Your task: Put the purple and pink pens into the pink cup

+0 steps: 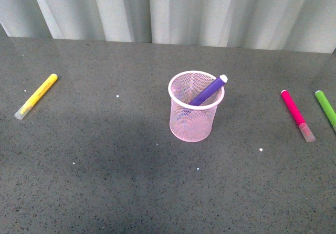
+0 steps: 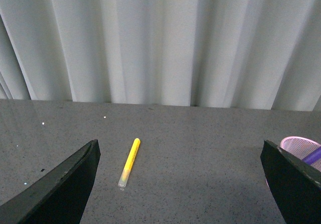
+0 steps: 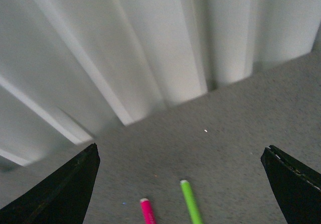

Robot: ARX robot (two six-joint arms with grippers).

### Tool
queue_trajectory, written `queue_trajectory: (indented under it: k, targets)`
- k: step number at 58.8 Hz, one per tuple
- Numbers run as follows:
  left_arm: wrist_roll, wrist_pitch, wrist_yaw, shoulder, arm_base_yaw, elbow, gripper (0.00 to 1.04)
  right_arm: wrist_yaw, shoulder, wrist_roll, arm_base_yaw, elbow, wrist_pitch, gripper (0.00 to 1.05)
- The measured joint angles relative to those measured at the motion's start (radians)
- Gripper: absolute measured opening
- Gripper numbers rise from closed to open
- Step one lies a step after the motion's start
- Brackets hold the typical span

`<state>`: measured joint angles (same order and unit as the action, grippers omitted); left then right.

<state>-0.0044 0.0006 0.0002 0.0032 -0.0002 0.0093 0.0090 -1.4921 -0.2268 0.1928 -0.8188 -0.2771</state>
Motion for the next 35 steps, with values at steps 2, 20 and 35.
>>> queue_trajectory:
  k: [2, 20, 35]
  targets:
    - [0.000, 0.000, 0.000, 0.000, 0.000, 0.000, 0.98, -0.001, -0.058, 0.036, -0.012, -0.062, 0.053, 0.98]
    - [0.000, 0.000, 0.000, 0.000, 0.000, 0.000, 0.98, 0.024, -0.413, 0.358, -0.132, -0.357, 0.378, 0.98]
    - [0.000, 0.000, 0.000, 0.000, 0.000, 0.000, 0.98, -0.020, -0.526, 0.242, -0.167, -0.369, 0.352, 0.98]
